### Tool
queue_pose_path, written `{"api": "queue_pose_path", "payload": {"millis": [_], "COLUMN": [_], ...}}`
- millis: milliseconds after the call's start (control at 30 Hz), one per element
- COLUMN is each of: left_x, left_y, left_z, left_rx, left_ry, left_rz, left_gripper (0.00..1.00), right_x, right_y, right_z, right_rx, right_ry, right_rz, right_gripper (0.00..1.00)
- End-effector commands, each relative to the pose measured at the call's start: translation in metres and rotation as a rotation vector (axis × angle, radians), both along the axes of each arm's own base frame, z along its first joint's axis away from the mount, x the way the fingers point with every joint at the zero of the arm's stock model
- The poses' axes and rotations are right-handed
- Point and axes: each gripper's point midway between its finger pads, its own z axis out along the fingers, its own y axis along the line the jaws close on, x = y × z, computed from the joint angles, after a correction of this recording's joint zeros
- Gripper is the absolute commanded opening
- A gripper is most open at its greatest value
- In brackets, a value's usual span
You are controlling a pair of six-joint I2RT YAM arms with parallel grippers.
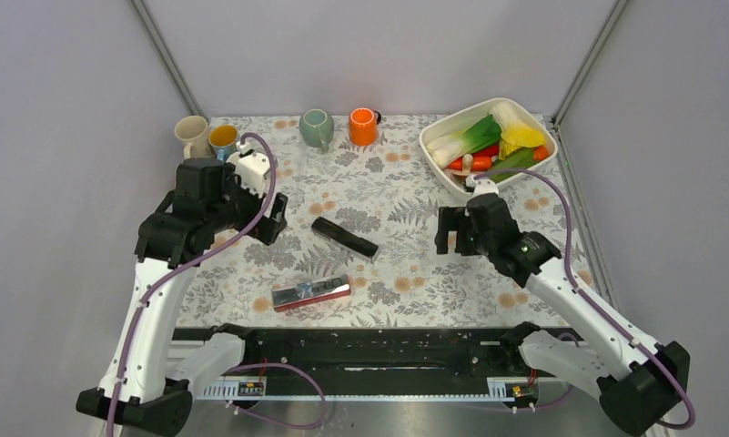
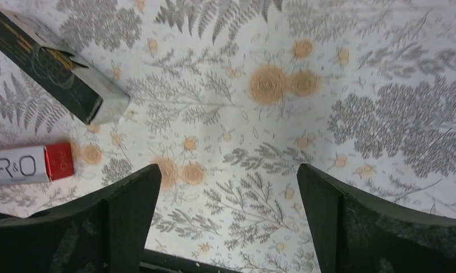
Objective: Turn the mug right side up
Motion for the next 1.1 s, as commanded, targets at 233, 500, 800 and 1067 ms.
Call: {"api": "queue_pose_path", "payload": {"millis": [233,500,800,1067], "left_x": [0.123,0.232,0.333,0.382], "left_y": [-0.038,-0.067,-0.077,-0.077], "left_z": [-0.018,-0.078,-0.127,-0.161], "left_rx": [-0.063,-0.231,-0.234,-0.214], "left_ry": [-0.010,0.008,-0.034,-0.020], "left_rz": [0.206,0.530,0.734,0.800], "left_gripper": [0.99,0.98,0.97,0.84], "right_x": [0.007,0.046,0.058,0.068], "right_y": [0.001,0.008,0.010,-0.008], "right_z": [0.035,0.068,0.076,0.097], "right_rx": [0.042,0.058,0.006,-0.098], "right_ry": [-0.064,-0.215,-0.149,-0.200], "right_rz": [-0.025,-0.077,-0.104,-0.140], "right_gripper": [1.00,0.99,1.00,0.99]}}
